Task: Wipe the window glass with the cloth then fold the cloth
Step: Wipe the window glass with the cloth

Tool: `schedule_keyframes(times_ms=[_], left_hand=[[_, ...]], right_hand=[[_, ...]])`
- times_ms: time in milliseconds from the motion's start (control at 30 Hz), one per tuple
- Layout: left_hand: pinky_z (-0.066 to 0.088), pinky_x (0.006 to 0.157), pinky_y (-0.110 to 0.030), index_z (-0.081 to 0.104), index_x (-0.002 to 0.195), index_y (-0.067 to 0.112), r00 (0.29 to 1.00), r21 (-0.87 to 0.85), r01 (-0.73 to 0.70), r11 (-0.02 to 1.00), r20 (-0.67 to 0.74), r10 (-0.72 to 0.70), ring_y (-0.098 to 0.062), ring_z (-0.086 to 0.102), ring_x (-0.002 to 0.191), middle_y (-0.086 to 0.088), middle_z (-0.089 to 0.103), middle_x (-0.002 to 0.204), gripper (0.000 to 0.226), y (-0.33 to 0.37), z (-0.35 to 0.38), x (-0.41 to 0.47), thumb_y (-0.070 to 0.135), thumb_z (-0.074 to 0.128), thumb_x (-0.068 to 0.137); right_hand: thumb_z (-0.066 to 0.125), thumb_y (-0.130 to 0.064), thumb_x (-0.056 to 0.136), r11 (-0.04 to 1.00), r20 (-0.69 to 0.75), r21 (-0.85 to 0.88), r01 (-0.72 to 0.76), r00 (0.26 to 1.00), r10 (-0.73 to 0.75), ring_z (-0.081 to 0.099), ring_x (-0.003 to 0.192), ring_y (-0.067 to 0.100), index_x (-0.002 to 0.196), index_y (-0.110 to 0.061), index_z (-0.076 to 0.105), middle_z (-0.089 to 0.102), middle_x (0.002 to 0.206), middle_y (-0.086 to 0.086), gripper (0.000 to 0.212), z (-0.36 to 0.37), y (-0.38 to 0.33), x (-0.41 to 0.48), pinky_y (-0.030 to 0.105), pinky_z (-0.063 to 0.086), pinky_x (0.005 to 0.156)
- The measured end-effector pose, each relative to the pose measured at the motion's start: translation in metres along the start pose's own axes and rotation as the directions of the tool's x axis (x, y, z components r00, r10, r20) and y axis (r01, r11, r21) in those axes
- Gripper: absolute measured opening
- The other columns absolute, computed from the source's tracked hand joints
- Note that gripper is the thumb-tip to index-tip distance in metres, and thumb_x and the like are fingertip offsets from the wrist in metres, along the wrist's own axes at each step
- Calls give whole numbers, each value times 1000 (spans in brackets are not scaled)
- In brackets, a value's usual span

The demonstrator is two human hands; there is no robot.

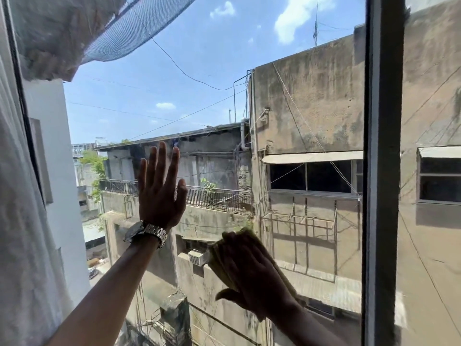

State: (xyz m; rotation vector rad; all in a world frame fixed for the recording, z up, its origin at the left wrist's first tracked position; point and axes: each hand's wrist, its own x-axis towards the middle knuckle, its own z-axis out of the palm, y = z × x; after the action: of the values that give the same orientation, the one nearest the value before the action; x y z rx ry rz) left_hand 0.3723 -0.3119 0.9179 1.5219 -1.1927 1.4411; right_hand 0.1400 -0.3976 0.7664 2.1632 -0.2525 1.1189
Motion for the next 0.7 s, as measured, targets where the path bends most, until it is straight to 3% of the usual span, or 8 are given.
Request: schedule_keyframes(times_ms=[167, 267, 500, 700], left_hand=[[14, 131, -53, 22, 162, 17, 1000, -18, 6, 1000, -8, -7, -27, 13, 161, -13, 18, 171, 64, 3, -2, 0, 42, 20, 103], [16, 131, -53, 25, 161, 15, 1000, -22, 3, 1000, -15, -3, -29, 15, 161, -14, 19, 171, 63, 2, -2, 0, 41, 20, 103], [10, 133, -49, 19, 162, 19, 1000, 1, 13, 1000, -6, -13, -27, 11, 161, -12, 16, 172, 64, 0, 2, -1, 45, 17, 103], [8, 133, -48, 16, 163, 21, 1000, 20, 23, 1000, -15, -22, -26, 10, 162, -11, 14, 173, 63, 0, 6, -1, 42, 19, 103]], right_hand=[[51, -74, 94, 980, 65, -8, 200, 978, -199, 37, 150, 26, 150, -15, 47, 46, 157, 11, 82, 12, 6, -42, 46, 24, 129], [48, -69, 98, 972, 0, -52, 229, 973, -229, 37, 150, 26, 144, -12, 53, 44, 157, 14, 73, 0, 43, -14, 45, 20, 130], [46, -63, 101, 989, -234, -80, -121, 967, 99, 19, 156, 36, 146, 5, 43, 27, 162, 28, 82, -73, 162, 100, 51, 16, 130], [40, -65, 101, 967, -313, -37, -253, 922, 229, 19, 156, 35, 148, 0, 43, 26, 164, 25, 80, -85, 156, 153, 51, 16, 130]])
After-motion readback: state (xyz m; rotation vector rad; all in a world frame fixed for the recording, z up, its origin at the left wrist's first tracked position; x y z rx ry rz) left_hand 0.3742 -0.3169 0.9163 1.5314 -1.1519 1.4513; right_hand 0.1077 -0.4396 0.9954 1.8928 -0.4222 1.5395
